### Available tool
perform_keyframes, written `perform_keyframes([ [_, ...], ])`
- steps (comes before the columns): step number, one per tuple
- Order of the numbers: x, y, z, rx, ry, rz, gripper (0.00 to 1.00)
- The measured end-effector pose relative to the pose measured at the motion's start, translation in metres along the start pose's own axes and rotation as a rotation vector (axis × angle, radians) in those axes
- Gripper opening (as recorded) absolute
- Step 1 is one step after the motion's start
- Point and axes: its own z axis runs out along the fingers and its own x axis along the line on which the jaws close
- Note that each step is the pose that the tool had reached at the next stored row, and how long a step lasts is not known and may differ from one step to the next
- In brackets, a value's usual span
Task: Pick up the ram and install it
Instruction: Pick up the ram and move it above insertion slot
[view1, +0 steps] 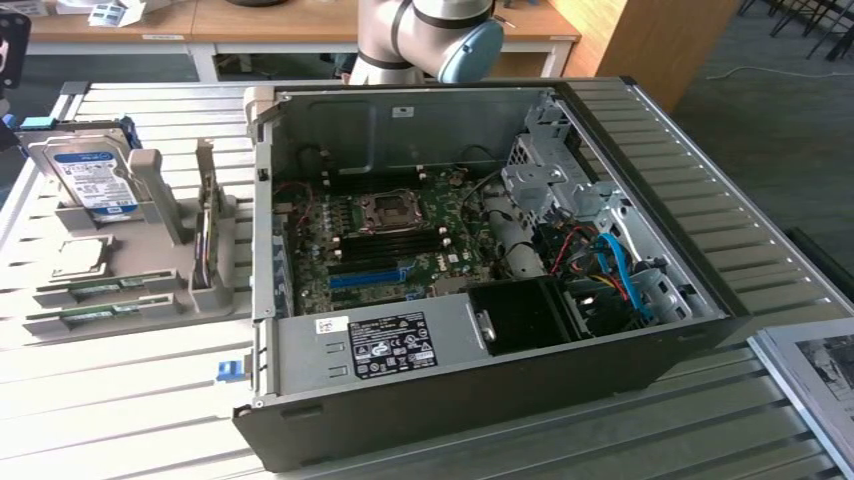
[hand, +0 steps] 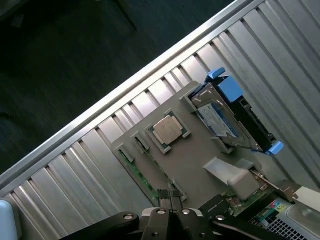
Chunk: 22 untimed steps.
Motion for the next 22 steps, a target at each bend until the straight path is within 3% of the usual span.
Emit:
perform_keyframes([
  [22, 0.0000, -0.0001, 0.0002, -0.0078, 0.0151, -0.338, 0.10],
])
